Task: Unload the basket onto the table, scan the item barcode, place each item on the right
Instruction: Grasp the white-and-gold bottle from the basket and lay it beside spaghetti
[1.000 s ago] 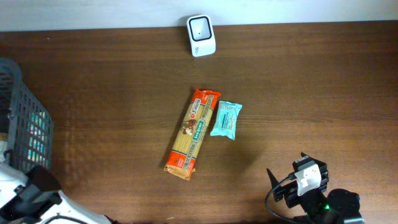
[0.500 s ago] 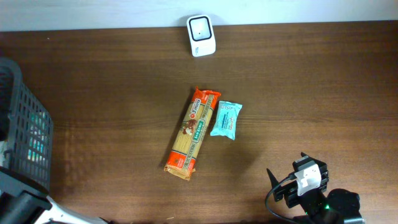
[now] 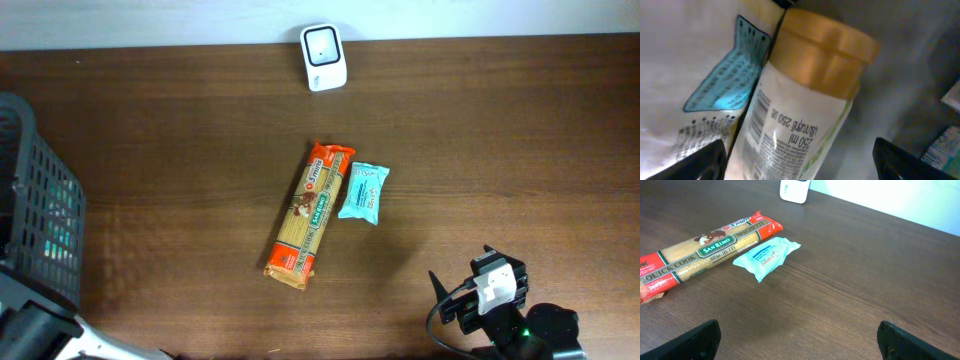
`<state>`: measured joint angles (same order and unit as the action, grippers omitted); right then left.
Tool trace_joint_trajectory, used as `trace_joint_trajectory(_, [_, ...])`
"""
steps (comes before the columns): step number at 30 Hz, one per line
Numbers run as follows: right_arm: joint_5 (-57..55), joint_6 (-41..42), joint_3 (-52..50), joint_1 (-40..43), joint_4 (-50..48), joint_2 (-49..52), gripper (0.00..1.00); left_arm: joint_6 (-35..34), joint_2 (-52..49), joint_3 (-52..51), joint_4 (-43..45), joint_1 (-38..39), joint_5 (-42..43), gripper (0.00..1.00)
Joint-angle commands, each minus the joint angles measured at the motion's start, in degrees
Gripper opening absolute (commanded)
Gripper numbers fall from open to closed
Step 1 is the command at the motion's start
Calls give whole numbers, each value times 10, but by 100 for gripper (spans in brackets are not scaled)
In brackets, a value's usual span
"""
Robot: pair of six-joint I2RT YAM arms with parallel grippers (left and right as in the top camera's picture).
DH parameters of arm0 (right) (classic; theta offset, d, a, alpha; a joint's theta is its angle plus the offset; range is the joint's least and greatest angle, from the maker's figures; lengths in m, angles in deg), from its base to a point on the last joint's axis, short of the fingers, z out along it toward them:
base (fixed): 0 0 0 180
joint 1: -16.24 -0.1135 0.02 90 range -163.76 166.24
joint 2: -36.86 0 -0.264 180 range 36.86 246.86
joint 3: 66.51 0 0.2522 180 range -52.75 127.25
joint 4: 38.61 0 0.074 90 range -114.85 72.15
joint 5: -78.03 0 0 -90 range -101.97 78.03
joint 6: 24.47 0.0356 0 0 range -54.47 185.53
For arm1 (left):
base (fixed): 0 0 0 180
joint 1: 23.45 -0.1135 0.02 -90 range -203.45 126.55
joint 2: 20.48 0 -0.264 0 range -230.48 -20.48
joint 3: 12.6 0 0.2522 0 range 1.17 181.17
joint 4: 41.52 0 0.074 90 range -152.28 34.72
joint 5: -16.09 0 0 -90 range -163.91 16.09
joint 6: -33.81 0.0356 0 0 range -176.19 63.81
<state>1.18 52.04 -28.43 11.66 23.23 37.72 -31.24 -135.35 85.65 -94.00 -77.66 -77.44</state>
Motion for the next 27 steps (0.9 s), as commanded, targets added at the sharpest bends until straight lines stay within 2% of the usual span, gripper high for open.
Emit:
trace_joint_trajectory(1, [-3, 2, 3, 1, 0, -3, 99, 34, 3, -14, 12, -7, -4, 95])
trace_joint_trajectory(4, [-3, 2, 3, 1, 0, -3, 99, 52, 3, -16, 16, -8, -4, 94])
trace_joint_trajectory(6, [-3, 2, 3, 1, 0, -3, 99, 52, 2, -29, 18, -10, -4, 88])
trace_joint_trajectory(12, [-3, 2, 3, 1, 0, -3, 99, 51, 2, -103, 88, -15, -4, 85])
trace_joint_trajectory(13, [-3, 2, 3, 1, 0, -3, 98, 51, 2, -103, 91, -15, -4, 74])
trace_joint_trajectory(15, [-3, 2, 3, 1, 0, -3, 98, 51, 2, -103, 96, -15, -3, 62])
trace_joint_trajectory(17, [-3, 2, 3, 1, 0, -3, 99, 51, 2, -103, 96, -15, 15, 41])
trace_joint_trajectory(20, [-3, 2, 3, 1, 0, -3, 99, 37, 2, -103, 96, -14, 64, 24])
trace_joint_trajectory(22, [-3, 2, 3, 1, 0, -3, 98, 36, 2, -103, 98, -14, 64, 16])
trace_joint_trajectory(24, [-3, 2, 3, 1, 0, -3, 99, 34, 2, -103, 100, -14, 64, 12])
trace_joint_trajectory(26, [-3, 2, 3, 1, 0, -3, 99, 27, 2, -103, 107, -14, 64, 0])
trace_joint_trajectory(27, [-3, 2, 3, 1, 0, -3, 99, 22, 3, -103, 109, -14, 64, 0])
